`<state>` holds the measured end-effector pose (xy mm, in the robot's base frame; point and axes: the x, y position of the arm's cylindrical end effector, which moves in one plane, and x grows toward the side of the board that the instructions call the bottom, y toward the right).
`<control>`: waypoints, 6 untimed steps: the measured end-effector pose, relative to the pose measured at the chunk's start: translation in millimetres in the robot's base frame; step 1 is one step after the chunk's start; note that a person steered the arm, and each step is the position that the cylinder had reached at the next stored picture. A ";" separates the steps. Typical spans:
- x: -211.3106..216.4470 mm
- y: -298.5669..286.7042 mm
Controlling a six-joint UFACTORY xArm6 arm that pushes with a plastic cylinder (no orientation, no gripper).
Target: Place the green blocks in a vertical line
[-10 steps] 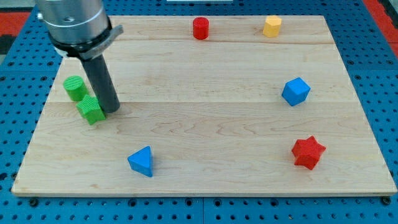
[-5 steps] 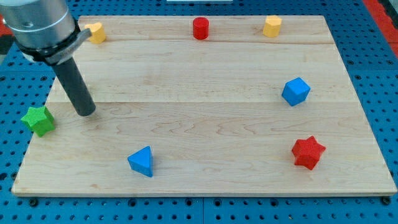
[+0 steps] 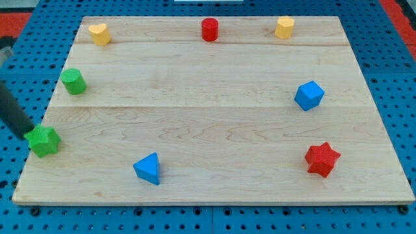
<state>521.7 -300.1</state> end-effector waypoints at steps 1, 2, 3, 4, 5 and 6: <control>23.9 10.0; -3.6 14.9; -32.3 16.3; -30.2 25.3; 1.1 34.8; 9.0 39.5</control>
<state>530.6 -260.6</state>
